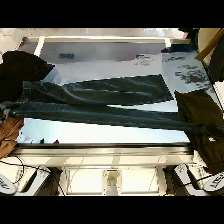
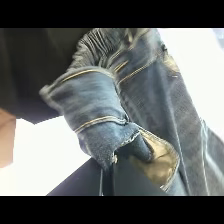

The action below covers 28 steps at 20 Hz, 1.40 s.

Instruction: Fold the clothes and pants, and hang the long-sleeved shirts on hangers.

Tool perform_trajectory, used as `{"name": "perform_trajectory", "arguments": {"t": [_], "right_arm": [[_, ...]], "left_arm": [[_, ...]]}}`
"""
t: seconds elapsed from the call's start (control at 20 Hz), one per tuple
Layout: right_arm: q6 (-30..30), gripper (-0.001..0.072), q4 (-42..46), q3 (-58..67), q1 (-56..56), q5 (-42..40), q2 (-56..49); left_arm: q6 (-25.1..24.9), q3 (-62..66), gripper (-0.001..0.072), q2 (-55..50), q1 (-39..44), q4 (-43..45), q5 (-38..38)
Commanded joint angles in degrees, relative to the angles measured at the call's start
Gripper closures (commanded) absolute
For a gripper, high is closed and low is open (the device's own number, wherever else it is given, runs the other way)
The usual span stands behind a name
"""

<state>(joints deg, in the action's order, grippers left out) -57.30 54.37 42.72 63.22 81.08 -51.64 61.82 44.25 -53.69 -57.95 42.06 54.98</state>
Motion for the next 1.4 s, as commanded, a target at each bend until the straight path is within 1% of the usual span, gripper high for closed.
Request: {"name": "perform_trajectory", "arguments": {"t": [0.0,0.1,0.25,0.3,0.35,0.45,0.55,0.6,0.65,0.7,0.75,0.8,0.9,0.95,1.15,1.2,1.35], "right_arm": [[0.3,0.0686,0.4,9.2,3.5,7.1,4.5],[0.2,0.0686,1.5,11.8,3.5,9.8,5.7],[-1.5,0.0687,0.0,15.3,3.5,7.9,6.0],[-2.8,0.0687,-1.8,16.5,3.4,6.9,5.6],[-3.4,0.0686,-2.9,17.2,2.3,5.7,5.2],[-4.7,0.0687,-2.9,17.4,-4.3,1.5,3.5],[-5.3,0.0686,-2.7,17.4,-15.0,0.8,-0.1],[-7.3,0.0684,-1.5,17.4,-20.2,-1.2,-2.5],[-10.8,0.0645,-0.1,17.4,-23.6,-3.3,-4.7],[-12.2,0.0463,1.1,17.4,-25.6,-3.9,-7.2],[-12.9,0.024,1.9,17.3,-26.4,-2.7,-9.9],[-13.0,0.0223,2.5,17.0,-26.4,-0.5,-12.3],[-13.2,0.023,4.7,15.1,-26.4,3.7,-15.5],[-13.2,0.0232,4.7,12.9,-26.4,4.0,-16.4],[-12.5,0.025,6.3,0.3,-26.4,0.5,-16.5],[-11.6,0.0277,6.2,-3.4,-26.4,0.0,-16.5],[-8.5,0.0277,3.7,-11.4,-26.5,-2.6,-16.5]], "left_arm": [[7.9,4.0,0.0676,7.1,-4.3,14.7,8.7],[10.1,4.0,0.0676,11.2,-7.3,20.4,10.6],[10.7,4.4,0.0676,14.3,-12.0,28.9,14.7],[13.0,4.8,0.0676,14.3,-12.1,31.1,15.4],[13.8,5.0,0.0677,14.0,-11.6,30.8,14.9],[13.9,5.9,0.0677,12.5,-8.8,29.2,14.5],[13.9,6.1,0.0677,10.6,-4.2,28.1,14.1],[13.9,6.1,0.0676,9.7,-1.8,28.2,13.6],[13.9,6.1,0.0676,8.8,0.4,28.2,13.4],[13.9,6.1,0.0676,8.0,2.1,28.2,13.4],[13.9,6.1,0.0676,7.4,3.3,28.2,13.4],[13.9,6.1,0.0676,7.0,3.9,28.2,13.4],[13.9,6.1,0.0676,6.9,4.0,28.2,13.4],[13.9,6.1,0.0676,6.9,4.0,28.2,13.4],[13.8,6.1,0.0675,6.9,4.0,28.2,13.4],[13.9,6.1,0.0675,6.9,4.0,28.2,13.4],[13.9,6.1,0.0675,6.9,4.0,28.2,13.4]]}}
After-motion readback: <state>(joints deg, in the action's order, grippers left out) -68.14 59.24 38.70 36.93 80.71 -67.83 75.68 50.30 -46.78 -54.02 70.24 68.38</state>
